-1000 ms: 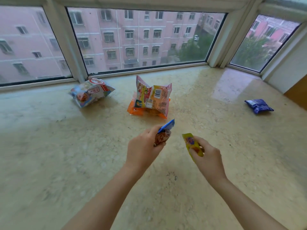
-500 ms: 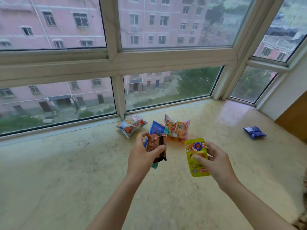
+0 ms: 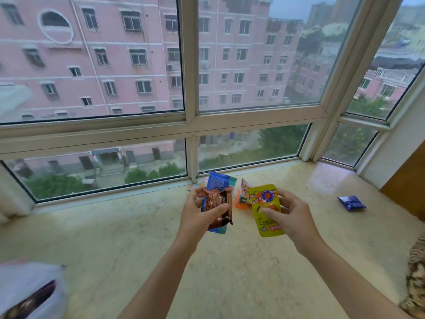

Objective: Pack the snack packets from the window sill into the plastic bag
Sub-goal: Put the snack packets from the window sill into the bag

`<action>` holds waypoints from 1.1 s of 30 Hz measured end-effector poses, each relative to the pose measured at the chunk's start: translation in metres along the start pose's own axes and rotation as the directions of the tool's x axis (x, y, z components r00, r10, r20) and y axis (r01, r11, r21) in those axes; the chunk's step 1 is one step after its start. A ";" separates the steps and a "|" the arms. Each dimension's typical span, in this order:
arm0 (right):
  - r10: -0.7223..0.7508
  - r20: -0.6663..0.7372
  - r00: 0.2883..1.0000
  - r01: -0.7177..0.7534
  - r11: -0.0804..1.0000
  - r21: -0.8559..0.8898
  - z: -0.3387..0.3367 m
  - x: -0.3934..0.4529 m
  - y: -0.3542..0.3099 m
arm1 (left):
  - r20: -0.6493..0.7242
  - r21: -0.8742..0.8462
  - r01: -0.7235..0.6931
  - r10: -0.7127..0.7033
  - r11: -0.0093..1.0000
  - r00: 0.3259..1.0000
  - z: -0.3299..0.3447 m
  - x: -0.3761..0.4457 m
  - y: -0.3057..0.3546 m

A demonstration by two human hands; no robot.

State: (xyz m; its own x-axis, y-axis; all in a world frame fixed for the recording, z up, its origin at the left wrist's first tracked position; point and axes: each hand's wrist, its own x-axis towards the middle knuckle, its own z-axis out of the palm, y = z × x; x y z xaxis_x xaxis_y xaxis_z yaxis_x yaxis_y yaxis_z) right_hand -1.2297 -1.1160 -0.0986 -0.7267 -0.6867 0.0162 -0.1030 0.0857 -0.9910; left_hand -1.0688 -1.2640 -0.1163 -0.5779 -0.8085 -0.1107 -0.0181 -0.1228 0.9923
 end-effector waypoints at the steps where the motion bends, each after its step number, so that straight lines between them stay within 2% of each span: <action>1: -0.009 0.011 1.000 0.009 1.000 0.003 0.002 -0.009 -0.004 | -0.007 0.001 -0.009 0.009 1.000 1.000 -0.004 -0.010 0.004; 19: -0.095 0.192 0.977 0.088 0.995 0.047 0.080 -0.182 -0.037 | -0.184 0.060 -0.070 0.080 0.996 0.980 -0.098 -0.212 0.029; 26: -0.125 0.280 0.952 0.111 0.992 0.066 0.135 -0.246 -0.055 | -0.285 0.058 -0.104 0.116 0.993 0.951 -0.173 -0.276 0.040; 33: -0.158 0.340 0.927 0.136 0.987 0.088 0.231 -0.282 -0.079 | -0.357 0.082 -0.131 0.151 0.988 0.922 -0.276 -0.306 0.053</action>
State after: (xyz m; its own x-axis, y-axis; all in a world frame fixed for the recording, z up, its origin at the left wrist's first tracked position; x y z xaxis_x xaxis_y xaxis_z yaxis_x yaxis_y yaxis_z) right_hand -0.8598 -1.0960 -0.0554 -0.4262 -0.8957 0.1267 -0.1408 -0.0727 -0.9874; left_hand -0.6677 -1.1825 -0.0452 -0.2437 -0.9694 0.0281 -0.0091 0.0313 0.9995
